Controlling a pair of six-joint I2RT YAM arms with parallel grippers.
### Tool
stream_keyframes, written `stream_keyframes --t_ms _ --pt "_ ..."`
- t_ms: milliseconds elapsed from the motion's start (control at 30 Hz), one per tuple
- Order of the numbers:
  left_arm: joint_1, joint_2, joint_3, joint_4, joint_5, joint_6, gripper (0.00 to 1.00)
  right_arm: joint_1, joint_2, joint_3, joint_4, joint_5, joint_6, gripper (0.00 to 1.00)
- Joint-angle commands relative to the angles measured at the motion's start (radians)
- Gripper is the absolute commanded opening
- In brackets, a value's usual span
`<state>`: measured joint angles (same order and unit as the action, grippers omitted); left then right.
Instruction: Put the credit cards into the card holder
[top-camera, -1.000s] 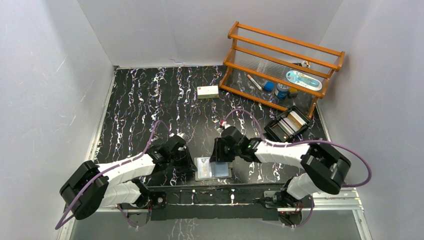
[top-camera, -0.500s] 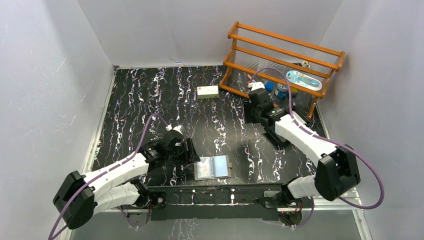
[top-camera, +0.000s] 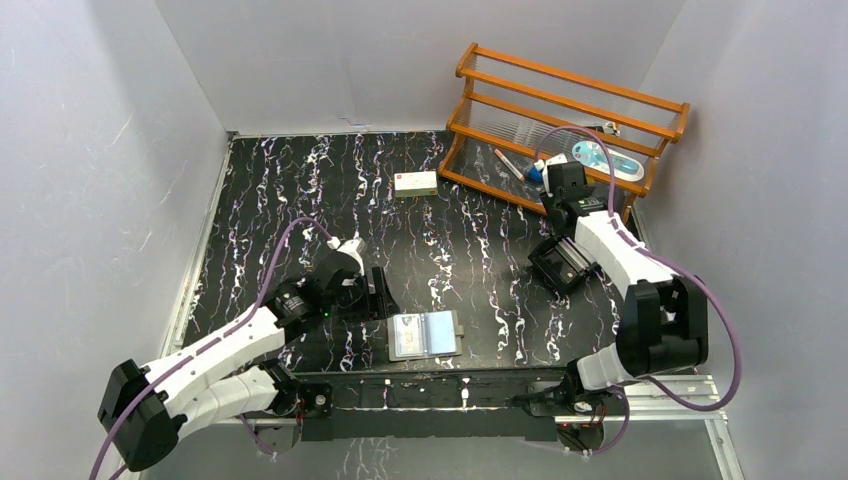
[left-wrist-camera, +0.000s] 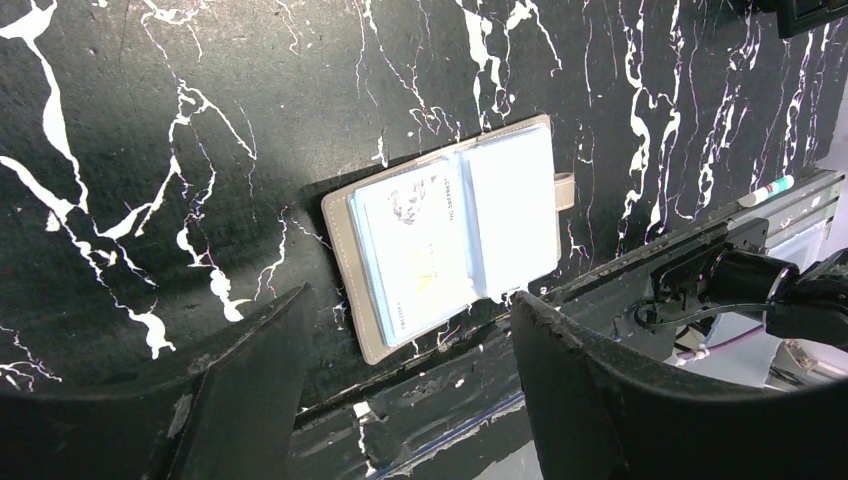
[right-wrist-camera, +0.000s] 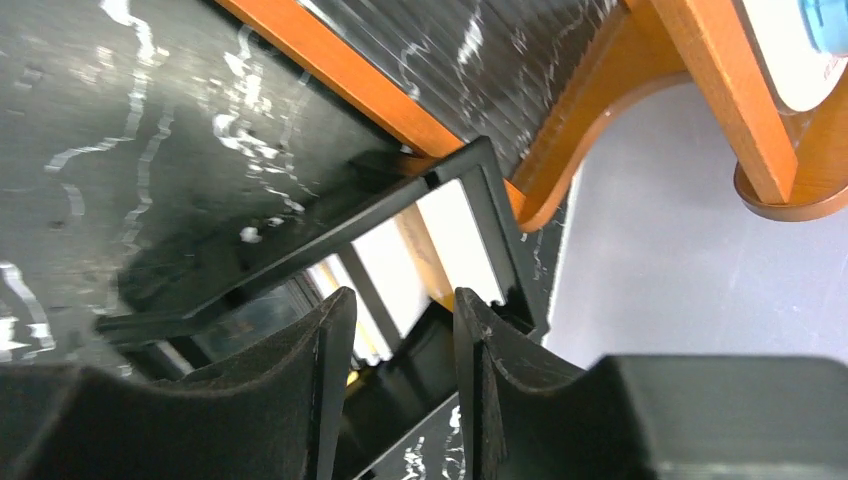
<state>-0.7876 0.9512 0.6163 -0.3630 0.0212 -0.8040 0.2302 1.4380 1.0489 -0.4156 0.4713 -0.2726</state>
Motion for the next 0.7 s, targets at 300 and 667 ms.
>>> stream_keyframes --t_ms 300,667 --pt "-0.001 -0.054 -0.022 -0.018 0.000 0.001 0.70 -0.068 0.128 -0.112 0.248 0.153 -0.276 0.46" --pt "-0.001 -0.055 -0.028 -0.015 0.000 -0.003 0.70 -0.092 0.205 -0.169 0.371 0.213 -0.358 0.42"
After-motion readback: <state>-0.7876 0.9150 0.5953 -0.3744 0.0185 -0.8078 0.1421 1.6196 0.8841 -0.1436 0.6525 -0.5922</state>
